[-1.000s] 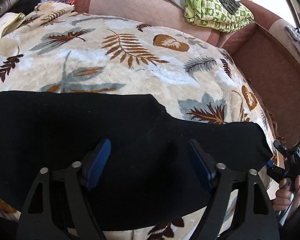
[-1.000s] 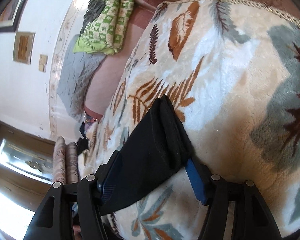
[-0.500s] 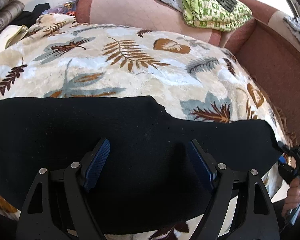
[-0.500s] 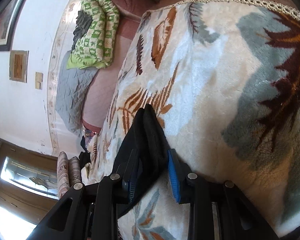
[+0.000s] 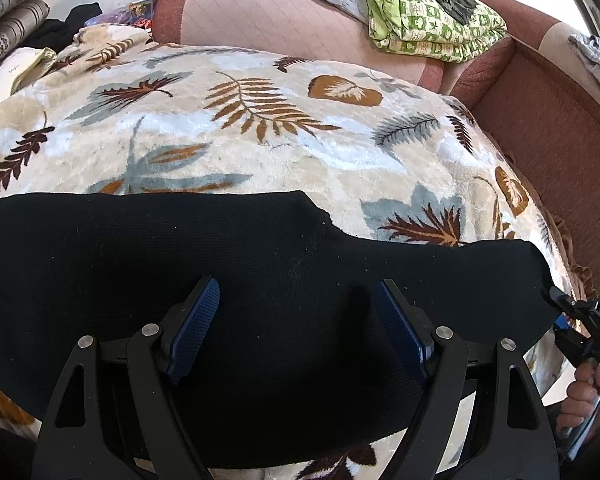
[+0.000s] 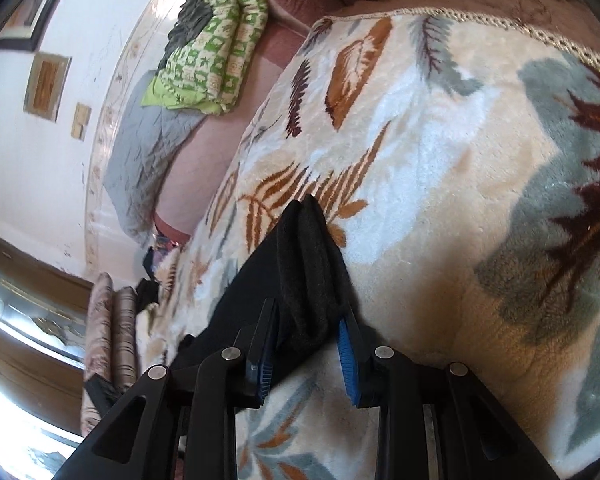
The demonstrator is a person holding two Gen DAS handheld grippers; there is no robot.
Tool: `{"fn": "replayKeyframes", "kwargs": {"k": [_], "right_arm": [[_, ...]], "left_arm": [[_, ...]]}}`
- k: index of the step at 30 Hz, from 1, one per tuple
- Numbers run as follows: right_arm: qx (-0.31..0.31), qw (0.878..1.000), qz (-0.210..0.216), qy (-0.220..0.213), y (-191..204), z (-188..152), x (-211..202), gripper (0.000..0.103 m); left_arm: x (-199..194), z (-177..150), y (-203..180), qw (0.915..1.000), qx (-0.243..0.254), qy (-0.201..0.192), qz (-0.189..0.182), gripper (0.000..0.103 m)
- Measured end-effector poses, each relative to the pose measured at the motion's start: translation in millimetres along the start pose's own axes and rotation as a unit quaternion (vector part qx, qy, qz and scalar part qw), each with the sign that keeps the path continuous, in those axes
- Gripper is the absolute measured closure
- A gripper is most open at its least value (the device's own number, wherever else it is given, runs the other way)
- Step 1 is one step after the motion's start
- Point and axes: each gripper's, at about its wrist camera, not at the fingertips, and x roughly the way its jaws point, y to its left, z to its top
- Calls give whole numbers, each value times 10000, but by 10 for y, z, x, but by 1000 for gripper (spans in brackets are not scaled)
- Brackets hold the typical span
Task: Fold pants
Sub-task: 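Hold the pants edge with the right gripper, left gripper open above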
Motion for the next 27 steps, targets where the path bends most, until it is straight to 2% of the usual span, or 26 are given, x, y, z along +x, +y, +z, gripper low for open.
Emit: {"fn": "replayKeyframes", "kwargs": {"k": [7, 11, 13, 15, 17, 20, 22, 27], "right_arm": [[-169, 9993, -249, -210, 51, -43, 10, 78], [-92, 9993, -321, -173, 58, -21, 27, 78], [123, 9989, -462, 2, 40, 35, 54, 84], [275, 9974, -630, 237, 62, 113, 85, 85], [196, 9950, -848, 487, 120, 184, 124, 85], [90, 9922, -1034, 692, 168, 228, 170, 85], [155, 9905, -1083, 829, 161, 272, 192, 85], [821, 9848, -1033, 1130, 83, 404, 236, 80]], "left_arm": [[10, -17, -33, 9998, 153, 30, 82, 22], [15, -13, -26, 9999, 145, 29, 83, 22], [23, -12, -28, 9998, 157, 36, 109, 22], [39, -6, -47, 9997, 182, 57, 149, 20], [55, -4, -72, 9995, 248, 77, 180, 16], [54, -15, -91, 9991, 349, 87, 221, 16], [46, -14, -77, 9992, 327, 83, 195, 16], [37, -5, -69, 9997, 198, 78, 103, 16]]}}
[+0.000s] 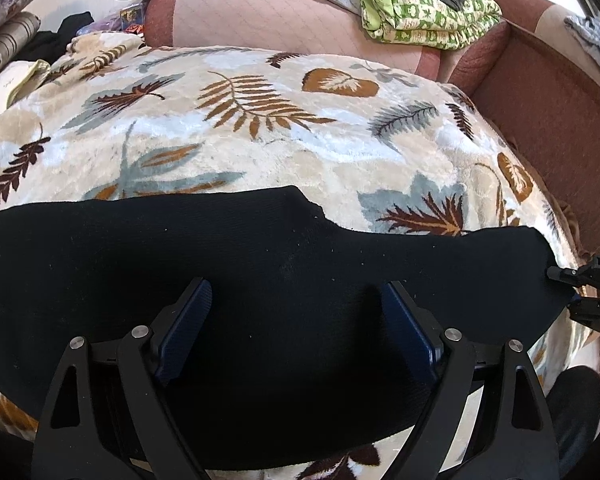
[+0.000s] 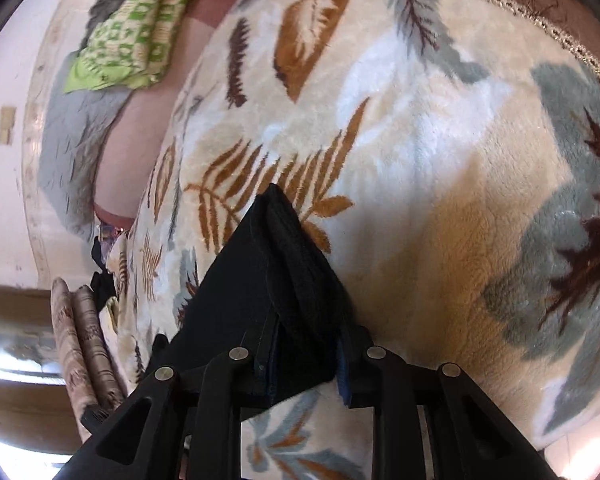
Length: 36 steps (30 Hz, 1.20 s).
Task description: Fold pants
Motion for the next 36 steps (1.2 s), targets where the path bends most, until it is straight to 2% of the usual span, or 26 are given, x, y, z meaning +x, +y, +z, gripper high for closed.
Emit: {"fn": "replayKeyframes", "kwargs": {"k": [7, 12, 13, 18, 22, 26, 30, 32, 36], "right_arm": [[247, 9994, 213, 68, -65, -28, -76, 80], [97, 9994, -73, 330, 16, 3, -114, 79], [140, 9989, 17, 442, -2, -2, -97, 79], [-56, 9995, 138, 293, -67, -60, -82, 79], [87, 9995, 271, 147, -131, -84, -61, 79], [323, 9993, 186, 76, -104, -89, -63, 79], [780, 9956, 171, -492, -127, -188, -95, 80], [618, 9944, -43, -856, -61, -274, -113, 83], [328, 9906, -318, -1293, 64, -373, -149, 84]], "left_arm": [[-30, 9, 24, 9999, -132, -9, -82, 16], [-60, -18, 21, 9998, -133, -17, -156, 16], [-59, -19, 24, 9998, -120, -14, -170, 16], [-87, -10, 96, 9988, -295, -4, -393, 16], [-87, -18, 67, 9994, -187, -8, -291, 16], [-95, -16, 16, 9998, -145, -26, -163, 16], [-327, 26, -20, 9991, -259, -191, -276, 16], [-549, 88, -56, 9988, -234, -361, -251, 16], [-1175, 297, 15, 9944, -600, -778, -394, 16]]}}
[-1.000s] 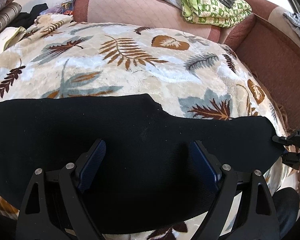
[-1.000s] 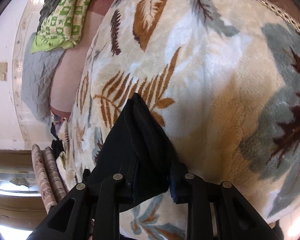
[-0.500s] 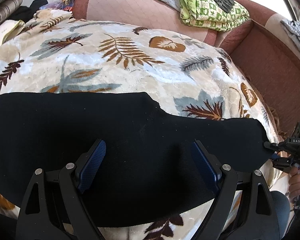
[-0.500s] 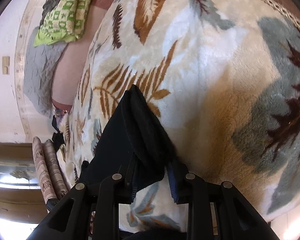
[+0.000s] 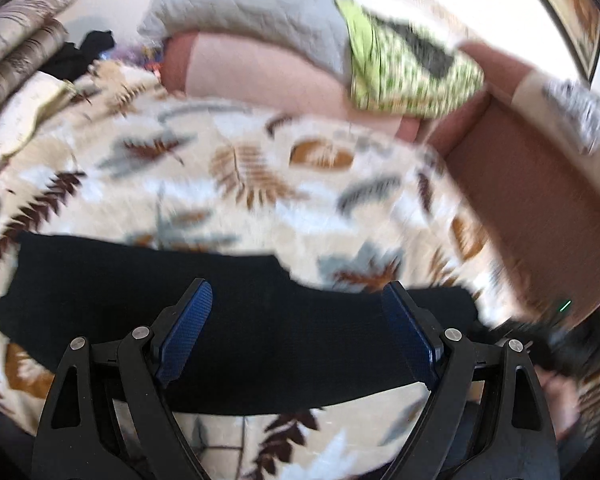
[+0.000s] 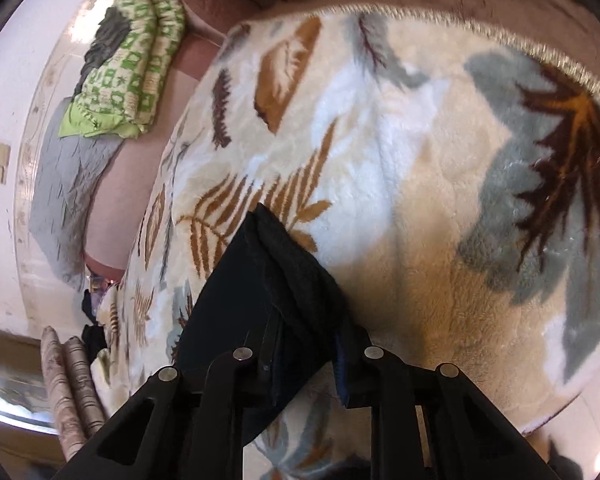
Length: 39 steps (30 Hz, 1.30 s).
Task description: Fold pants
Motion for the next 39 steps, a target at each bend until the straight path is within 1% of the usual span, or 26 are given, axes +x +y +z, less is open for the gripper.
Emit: {"fn": "replayKeyframes", "kwargs": {"k": [3, 5, 7, 9, 12, 14, 15, 18, 21, 25, 30, 39], "right_arm": [[-33, 10000, 2, 82, -2, 35, 44, 84], [-83, 9999, 20, 117, 5, 61, 63, 84], [-85, 9999, 47, 120, 6, 54, 74, 83], [-74, 9999, 50, 95, 9, 37, 66, 83], [-132, 9998, 46, 120, 17, 33, 68, 82], [-103, 9998, 107, 130, -4, 34, 63, 82], [-122, 9998, 123, 136, -8, 34, 61, 83], [-189, 9996, 132, 165, -5, 37, 63, 83], [-228, 9995, 125, 175, 0, 34, 59, 83], [-274, 9995, 16, 161, 36, 34, 72, 83], [-466, 9987, -183, 114, 115, 25, 92, 83], [-371, 9992, 1, 124, 53, 36, 83, 83]], "left_arm": [[-286, 175, 60, 9995, -250, -125, 132, 16], [-300, 184, 101, 9994, -302, -89, 127, 16], [-164, 113, 137, 9995, -256, 104, 153, 16], [80, -19, 154, 9986, -220, 384, 294, 16], [428, -125, 82, 9961, -209, 805, 302, 16], [557, -131, -10, 9966, -107, 792, 217, 16], [615, -127, -50, 9968, 0, 763, 251, 16], [861, -193, -138, 9947, 458, 684, 619, 16], [976, -259, -55, 9917, 564, 717, 911, 16], [1032, -265, 58, 9924, 395, 889, 757, 16], [1094, -288, 91, 9915, 302, 1077, 665, 16], [1108, -286, 87, 9913, 264, 1120, 643, 16]]}}
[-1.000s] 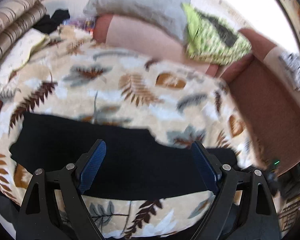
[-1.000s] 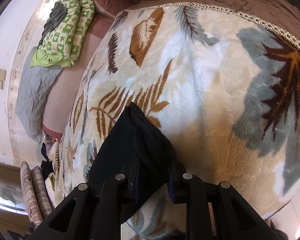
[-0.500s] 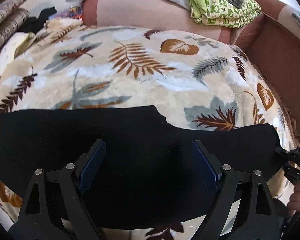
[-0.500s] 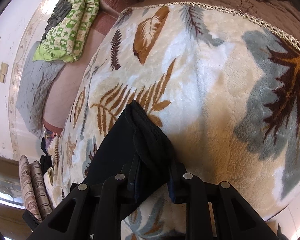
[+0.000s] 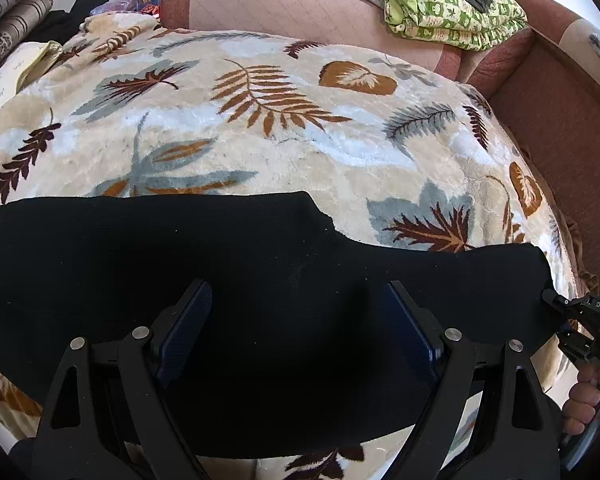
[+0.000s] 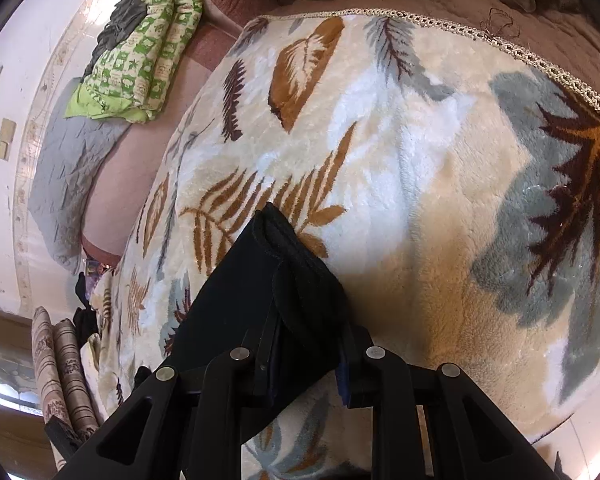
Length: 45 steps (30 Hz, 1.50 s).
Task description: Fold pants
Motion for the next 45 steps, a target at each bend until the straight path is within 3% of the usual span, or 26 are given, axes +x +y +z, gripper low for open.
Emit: {"fn": "replayKeyframes", "kwargs": {"k": [7, 14, 25, 45], "right_arm": [[-290, 9992, 208, -175, 39, -28, -88, 85], [-528, 9981, -92, -293, 123, -58, -101, 85], [-493, 9981, -126, -336, 102, -64, -140, 85], [-613, 9967, -456, -273, 172, -76, -88, 85]], "left_arm": [[17, -6, -7, 10000, 32, -7, 87, 16], [20, -20, -9, 9998, 69, -2, 196, 16], [-1, -35, -4, 9997, 79, -17, 236, 16], [-21, -35, 53, 9999, -85, 67, -68, 16]]}}
